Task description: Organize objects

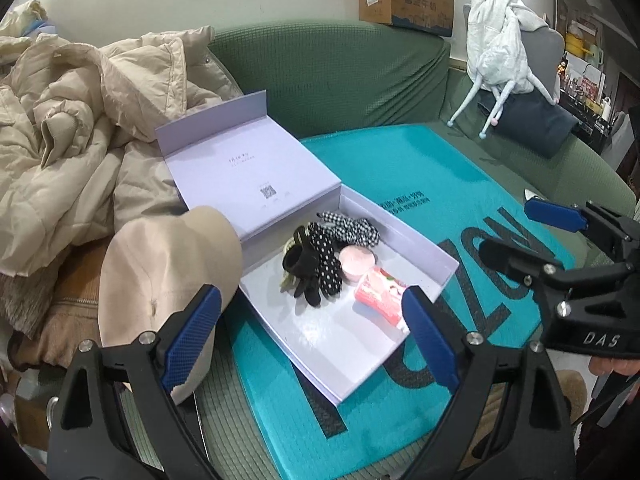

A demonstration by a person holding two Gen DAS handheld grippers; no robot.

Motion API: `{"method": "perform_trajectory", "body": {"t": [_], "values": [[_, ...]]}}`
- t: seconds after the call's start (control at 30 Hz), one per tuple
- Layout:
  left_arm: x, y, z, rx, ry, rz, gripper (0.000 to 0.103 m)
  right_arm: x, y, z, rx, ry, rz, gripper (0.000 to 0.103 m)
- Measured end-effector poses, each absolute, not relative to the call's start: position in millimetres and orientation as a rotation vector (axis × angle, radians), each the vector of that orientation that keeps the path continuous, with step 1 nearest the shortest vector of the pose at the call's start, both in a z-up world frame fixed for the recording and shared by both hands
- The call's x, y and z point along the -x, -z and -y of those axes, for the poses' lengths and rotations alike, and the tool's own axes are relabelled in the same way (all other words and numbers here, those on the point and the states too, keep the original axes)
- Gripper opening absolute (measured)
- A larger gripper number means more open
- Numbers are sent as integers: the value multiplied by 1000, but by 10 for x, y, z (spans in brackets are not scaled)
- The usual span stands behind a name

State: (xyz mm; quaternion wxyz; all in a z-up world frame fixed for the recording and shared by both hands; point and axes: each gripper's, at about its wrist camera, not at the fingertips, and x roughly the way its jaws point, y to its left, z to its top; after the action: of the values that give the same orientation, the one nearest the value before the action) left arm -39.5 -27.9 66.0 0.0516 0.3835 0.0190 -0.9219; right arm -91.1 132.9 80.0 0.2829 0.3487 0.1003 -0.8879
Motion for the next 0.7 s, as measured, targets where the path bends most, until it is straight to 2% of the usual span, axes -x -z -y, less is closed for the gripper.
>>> {"method": "perform_trajectory", "body": {"t": [0.7], "values": [[-103, -301, 116, -1241, 2749, -74, 91, 485, -287, -1625, -1067, 2359, -231, 84]]}}
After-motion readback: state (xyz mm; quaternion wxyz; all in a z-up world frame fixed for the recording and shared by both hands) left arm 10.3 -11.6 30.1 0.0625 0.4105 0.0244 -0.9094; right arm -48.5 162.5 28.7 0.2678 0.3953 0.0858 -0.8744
